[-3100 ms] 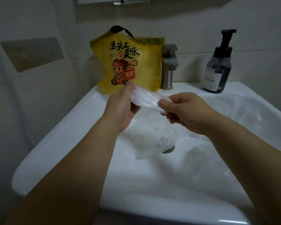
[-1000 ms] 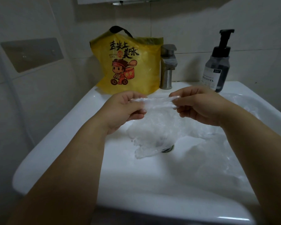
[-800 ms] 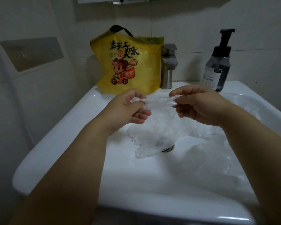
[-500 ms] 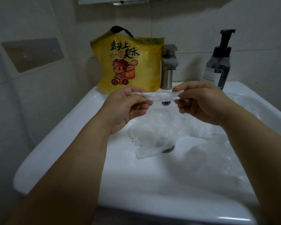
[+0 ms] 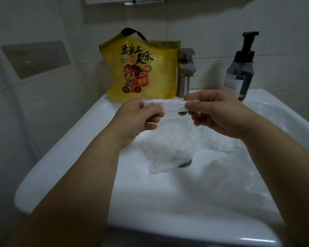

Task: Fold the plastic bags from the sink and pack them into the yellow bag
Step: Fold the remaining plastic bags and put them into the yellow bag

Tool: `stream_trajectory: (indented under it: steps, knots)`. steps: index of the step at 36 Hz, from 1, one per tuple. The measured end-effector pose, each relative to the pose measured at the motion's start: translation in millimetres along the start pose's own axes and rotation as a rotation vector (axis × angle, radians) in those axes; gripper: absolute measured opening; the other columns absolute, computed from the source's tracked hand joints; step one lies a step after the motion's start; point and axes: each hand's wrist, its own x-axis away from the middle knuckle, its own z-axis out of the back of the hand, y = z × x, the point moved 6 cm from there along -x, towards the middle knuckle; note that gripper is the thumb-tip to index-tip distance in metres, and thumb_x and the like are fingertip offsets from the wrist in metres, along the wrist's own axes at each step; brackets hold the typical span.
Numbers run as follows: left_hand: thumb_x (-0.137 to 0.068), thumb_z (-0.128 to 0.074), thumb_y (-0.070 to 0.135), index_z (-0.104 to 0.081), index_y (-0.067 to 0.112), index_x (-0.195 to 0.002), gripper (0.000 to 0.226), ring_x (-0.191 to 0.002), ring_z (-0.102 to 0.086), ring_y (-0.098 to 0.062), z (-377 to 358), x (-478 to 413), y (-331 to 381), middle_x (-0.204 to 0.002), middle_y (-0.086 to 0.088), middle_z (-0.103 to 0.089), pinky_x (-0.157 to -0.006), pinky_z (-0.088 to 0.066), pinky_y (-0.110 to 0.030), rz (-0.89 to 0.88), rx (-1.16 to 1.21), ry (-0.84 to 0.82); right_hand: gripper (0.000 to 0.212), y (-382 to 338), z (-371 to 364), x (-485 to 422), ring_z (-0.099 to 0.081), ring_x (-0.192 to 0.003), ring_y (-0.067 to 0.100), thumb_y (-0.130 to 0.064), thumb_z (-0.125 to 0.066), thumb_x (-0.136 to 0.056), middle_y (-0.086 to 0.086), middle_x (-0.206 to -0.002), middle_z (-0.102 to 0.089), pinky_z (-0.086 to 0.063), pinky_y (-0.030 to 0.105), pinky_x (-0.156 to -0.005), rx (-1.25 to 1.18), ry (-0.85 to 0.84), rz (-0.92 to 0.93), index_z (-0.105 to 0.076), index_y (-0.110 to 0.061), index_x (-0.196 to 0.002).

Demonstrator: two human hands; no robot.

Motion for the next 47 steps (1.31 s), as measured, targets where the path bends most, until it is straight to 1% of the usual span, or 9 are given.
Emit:
stream_trajectory:
  steps: [5, 8, 13, 24, 30, 37, 40, 43, 47]
  knots:
    - [-0.093, -0.061, 0.013, -0.066, 0.019, -0.086, 0.010, -0.070, -0.058, -0.003, -2.3, -2.6, -4.8, -0.079, 0.006, -0.061, -0.065, -0.055, -0.018, 0.039, 0.018, -0.004, 0.015, 5.1, -2.2, -0.1, -0.054, -0.061, 0.013, -0.016, -0.059, -0.092, 0.007, -0.074, -0.060, -0.051, 0.020, -0.053, 0.059, 0.018, -0.053, -0.067, -0.004, -0.094]
    - [-0.093, -0.059, 0.009, -0.065, 0.012, -0.085, 0.011, -0.062, -0.060, -0.004, -4.5, -2.1, -4.9, -0.072, 0.000, -0.064, -0.061, -0.055, -0.017, 0.043, 0.049, -0.013, 0.020, 8.0, -4.8, 0.0, -0.056, -0.064, 0.014, -0.021, -0.056, -0.093, 0.010, -0.084, -0.063, -0.054, 0.021, -0.057, 0.037, 0.008, -0.084, -0.066, -0.003, -0.095]
    - [-0.093, -0.058, 0.006, -0.065, 0.008, -0.085, 0.011, -0.059, -0.062, -0.004, -1.0, -2.5, -3.0, -0.068, -0.002, -0.067, -0.059, -0.054, -0.016, 0.022, 0.052, -0.003, 0.013, 5.1, -6.1, 2.2, -0.059, -0.055, 0.006, -0.010, -0.056, -0.092, 0.011, -0.078, -0.062, -0.053, 0.017, -0.056, 0.036, -0.028, -0.074, -0.065, -0.002, -0.097]
    - [-0.097, -0.047, 0.000, -0.062, 0.008, -0.098, 0.017, -0.053, -0.061, -0.005, -6.8, 4.7, -1.3, -0.066, -0.005, -0.070, -0.052, -0.054, -0.016, 0.095, 0.049, -0.142, 0.014, -0.2, -3.3, 2.1, -0.058, -0.050, 0.010, 0.003, -0.052, -0.091, 0.010, -0.063, -0.061, -0.050, 0.020, -0.047, -0.128, -0.033, -0.066, -0.064, -0.002, -0.097]
    - [-0.096, -0.043, -0.004, -0.064, 0.010, -0.103, 0.025, -0.050, -0.060, -0.004, -10.8, 6.9, 6.1, -0.063, -0.004, -0.068, -0.049, -0.052, -0.014, 0.104, 0.258, -0.179, 0.019, -6.0, -4.1, 4.1, -0.055, -0.049, 0.013, 0.007, -0.047, -0.090, 0.009, -0.058, -0.062, -0.050, 0.021, -0.047, -0.250, -0.069, -0.041, -0.063, -0.003, -0.091]
    - [-0.093, -0.041, -0.007, -0.066, 0.008, -0.087, 0.029, -0.049, -0.062, -0.006, -13.9, 8.0, 7.1, -0.062, -0.006, -0.068, -0.047, -0.052, -0.014, 0.135, 0.439, -0.182, 0.021, -11.0, -5.1, 7.7, -0.056, -0.050, 0.014, 0.010, -0.044, -0.088, 0.013, -0.061, -0.061, -0.051, 0.021, -0.048, -0.286, -0.100, -0.003, -0.063, 0.001, -0.090]
    - [-0.092, -0.039, -0.010, -0.075, 0.010, -0.068, 0.047, -0.049, -0.063, -0.008, -12.9, 7.4, 6.7, -0.062, -0.009, -0.068, -0.047, -0.052, -0.015, 0.133, 0.462, -0.189, 0.021, -12.7, -6.0, 8.4, -0.054, -0.049, 0.013, 0.012, -0.043, -0.086, 0.010, -0.056, -0.058, -0.050, 0.021, -0.049, -0.265, -0.117, 0.002, -0.062, 0.004, -0.086]
    - [-0.091, -0.035, -0.011, -0.076, 0.010, -0.059, 0.056, -0.049, -0.064, -0.010, -11.3, 7.4, 5.4, -0.062, -0.010, -0.068, -0.047, -0.053, -0.016, 0.127, 0.454, -0.190, 0.007, -15.0, -9.8, 10.9, -0.051, -0.048, 0.009, -0.001, -0.056, -0.076, 0.001, -0.049, -0.052, -0.050, 0.020, -0.050, -0.236, -0.163, 0.016, -0.061, 0.002, -0.082]
    - [-0.070, -0.048, 0.000, -0.076, 0.005, -0.064, 0.029, -0.051, -0.065, -0.013, -9.0, 9.8, 7.3, -0.064, -0.013, -0.069, -0.050, -0.054, -0.017, 0.129, 0.464, -0.211, 0.026, -13.5, -9.0, 12.9, -0.054, -0.053, 0.010, -0.020, -0.063, -0.072, 0.003, -0.057, -0.055, -0.051, 0.018, -0.052, -0.175, -0.155, 0.003, -0.064, 0.002, -0.084]
